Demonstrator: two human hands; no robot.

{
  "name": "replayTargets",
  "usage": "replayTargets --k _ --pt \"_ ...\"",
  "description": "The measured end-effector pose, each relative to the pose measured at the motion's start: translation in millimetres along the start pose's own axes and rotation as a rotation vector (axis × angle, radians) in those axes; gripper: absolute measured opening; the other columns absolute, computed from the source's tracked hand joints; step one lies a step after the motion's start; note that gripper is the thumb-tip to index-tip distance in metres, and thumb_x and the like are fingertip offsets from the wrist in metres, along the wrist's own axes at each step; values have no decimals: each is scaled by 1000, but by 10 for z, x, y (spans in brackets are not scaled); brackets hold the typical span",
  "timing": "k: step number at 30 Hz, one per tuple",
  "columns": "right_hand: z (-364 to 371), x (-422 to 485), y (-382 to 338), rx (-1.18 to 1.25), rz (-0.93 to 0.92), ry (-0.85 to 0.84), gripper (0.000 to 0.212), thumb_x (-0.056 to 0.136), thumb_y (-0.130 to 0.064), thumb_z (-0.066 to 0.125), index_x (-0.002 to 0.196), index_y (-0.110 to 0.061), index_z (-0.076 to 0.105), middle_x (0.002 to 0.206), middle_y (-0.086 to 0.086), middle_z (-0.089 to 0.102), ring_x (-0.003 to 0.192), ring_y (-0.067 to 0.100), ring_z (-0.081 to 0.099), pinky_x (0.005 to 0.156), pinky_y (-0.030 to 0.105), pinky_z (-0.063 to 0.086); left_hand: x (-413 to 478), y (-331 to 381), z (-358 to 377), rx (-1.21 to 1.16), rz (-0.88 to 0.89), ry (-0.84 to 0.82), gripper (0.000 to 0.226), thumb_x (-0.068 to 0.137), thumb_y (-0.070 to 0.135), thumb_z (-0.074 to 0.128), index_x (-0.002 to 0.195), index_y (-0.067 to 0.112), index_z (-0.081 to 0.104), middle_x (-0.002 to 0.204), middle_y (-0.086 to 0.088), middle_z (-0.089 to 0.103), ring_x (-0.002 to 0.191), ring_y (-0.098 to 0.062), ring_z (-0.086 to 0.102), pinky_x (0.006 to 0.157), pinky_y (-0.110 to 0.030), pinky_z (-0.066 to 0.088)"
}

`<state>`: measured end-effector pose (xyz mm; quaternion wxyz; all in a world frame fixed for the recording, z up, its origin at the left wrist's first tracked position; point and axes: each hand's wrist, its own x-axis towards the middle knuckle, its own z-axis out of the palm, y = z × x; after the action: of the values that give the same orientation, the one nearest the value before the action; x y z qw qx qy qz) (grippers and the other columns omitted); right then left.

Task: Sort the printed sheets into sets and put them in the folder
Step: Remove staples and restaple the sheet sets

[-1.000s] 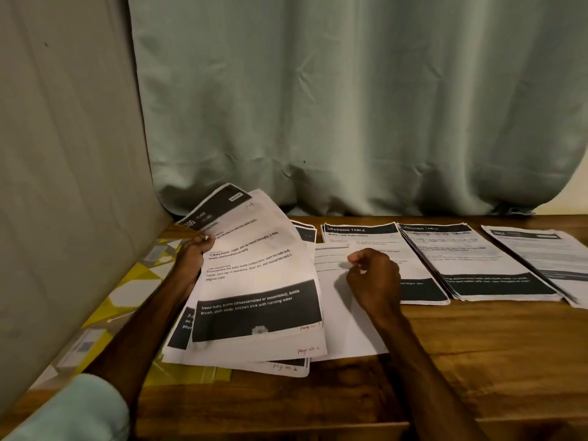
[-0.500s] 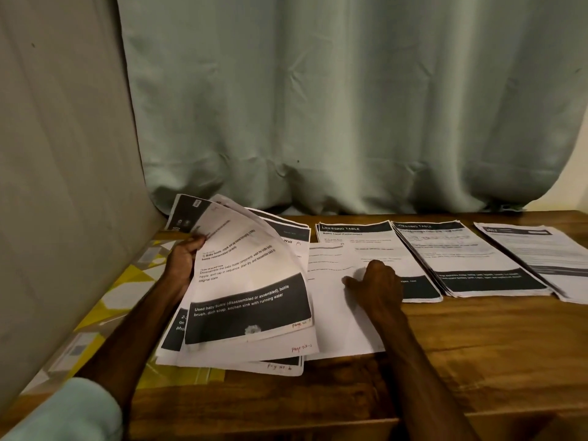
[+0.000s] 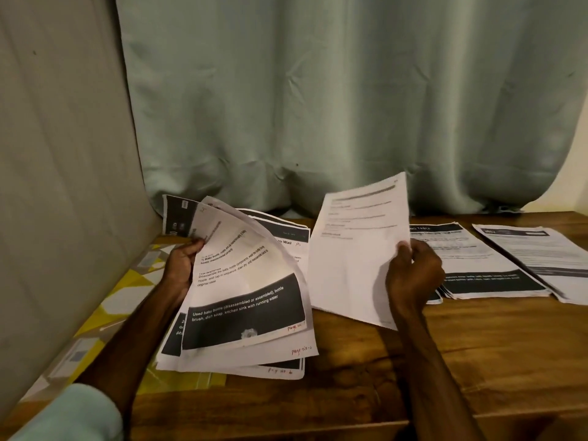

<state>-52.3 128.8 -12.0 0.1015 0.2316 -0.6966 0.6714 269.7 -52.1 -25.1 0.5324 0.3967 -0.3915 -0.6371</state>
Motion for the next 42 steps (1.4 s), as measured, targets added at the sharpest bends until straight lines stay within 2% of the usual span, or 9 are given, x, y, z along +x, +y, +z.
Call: replayTargets --k 4,8,13,21,23,28,32,37,42 --pt "-15 88 53 256 206 28 30 94 -7 69 124 -3 65 125 13 69 112 26 67 93 35 54 -35 12 8 -4 -31 -11 28 99 27 57 117 8 66 100 -16 76 78 -33 74 71 -39 61" --pt "-1 73 101 358 371 -123 27 91 -2 71 118 -5 70 108 5 72 89 12 67 86 36 56 -36 24 -17 -10 -37 9 29 98 27 58 119 7 66 99 -15 76 76 -33 75 69 -39 62" --pt "15 163 143 367 411 77 28 92 -7 71 120 -6 70 121 8 71 112 25 67 99 47 56 -38 27 -18 -22 -52 6 23 100 27 57 109 8 67 89 -13 78 70 -31 75 59 -36 63" --pt "26 226 152 532 553 223 31 96 -5 66 127 -7 63 123 8 68 105 18 66 87 28 55 -33 23 -25 22 -17 9 20 100 27 57 101 10 68 82 -10 77 63 -26 74 55 -31 60" --pt "27 215 135 568 556 225 34 96 -4 65 130 -7 61 123 8 68 104 17 66 85 26 55 -43 28 -31 15 -35 14 21 99 29 59 104 10 68 94 -14 76 73 -30 74 62 -36 61" --pt "107 88 40 599 476 105 34 96 0 64 128 -8 58 126 6 65 110 18 65 85 26 58 26 23 -123 33 -49 32 42 92 35 66 123 6 66 124 -23 68 102 -43 68 96 -51 55" --pt "207 -120 -84 525 289 -35 33 98 -7 64 129 -12 56 120 -1 64 108 14 64 78 15 53 -97 51 2 51 -33 12 23 102 26 54 104 6 66 81 -12 76 61 -26 73 53 -30 60" --pt "284 -367 -185 412 115 -266 32 98 -16 67 127 -16 54 120 -6 62 104 8 61 78 11 49 -54 40 0 43 -18 9 23 102 25 54 103 6 66 79 -12 77 59 -26 73 50 -29 59" --pt "337 -521 -218 458 202 -593 26 95 -14 70 115 -23 55 108 -9 69 83 3 70 63 13 56 -64 20 33 57 -38 -3 24 103 22 51 93 5 64 67 -9 74 53 -24 71 48 -27 58"
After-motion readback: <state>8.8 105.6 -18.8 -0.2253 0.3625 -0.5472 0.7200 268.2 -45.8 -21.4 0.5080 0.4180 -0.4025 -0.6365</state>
